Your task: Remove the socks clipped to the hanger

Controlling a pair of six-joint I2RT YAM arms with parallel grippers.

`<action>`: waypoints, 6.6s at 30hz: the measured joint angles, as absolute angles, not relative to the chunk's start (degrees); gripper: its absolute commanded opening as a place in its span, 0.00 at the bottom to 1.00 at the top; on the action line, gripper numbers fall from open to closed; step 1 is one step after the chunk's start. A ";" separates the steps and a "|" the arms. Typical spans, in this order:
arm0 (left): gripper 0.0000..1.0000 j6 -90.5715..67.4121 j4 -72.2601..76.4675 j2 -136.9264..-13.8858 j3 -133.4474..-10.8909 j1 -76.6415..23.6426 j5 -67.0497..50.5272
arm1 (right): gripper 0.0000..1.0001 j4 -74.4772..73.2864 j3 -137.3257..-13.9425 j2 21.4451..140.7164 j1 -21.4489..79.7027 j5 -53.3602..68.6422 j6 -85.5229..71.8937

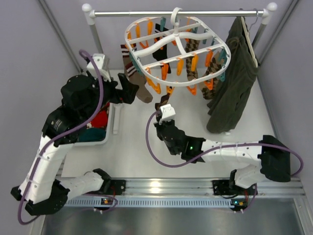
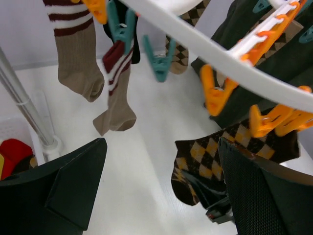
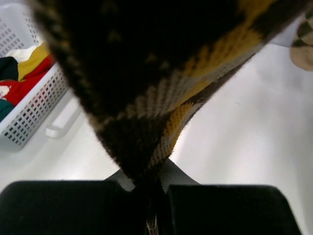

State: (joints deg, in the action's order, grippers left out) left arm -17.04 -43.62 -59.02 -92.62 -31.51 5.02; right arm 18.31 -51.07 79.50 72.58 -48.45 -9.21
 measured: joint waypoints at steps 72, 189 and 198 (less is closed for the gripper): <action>0.98 -6.33 -32.62 -70.19 -93.30 -62.67 49.06 | 0.00 18.48 -48.58 84.23 74.85 -32.12 -15.97; 0.00 -2.07 40.18 -58.89 -34.96 -34.11 10.57 | 0.99 -7.05 -37.74 33.52 65.08 -10.13 -13.69; 0.00 3.73 40.34 -57.60 -34.70 -52.45 29.10 | 1.00 -11.29 -43.35 28.97 65.08 -18.59 -18.59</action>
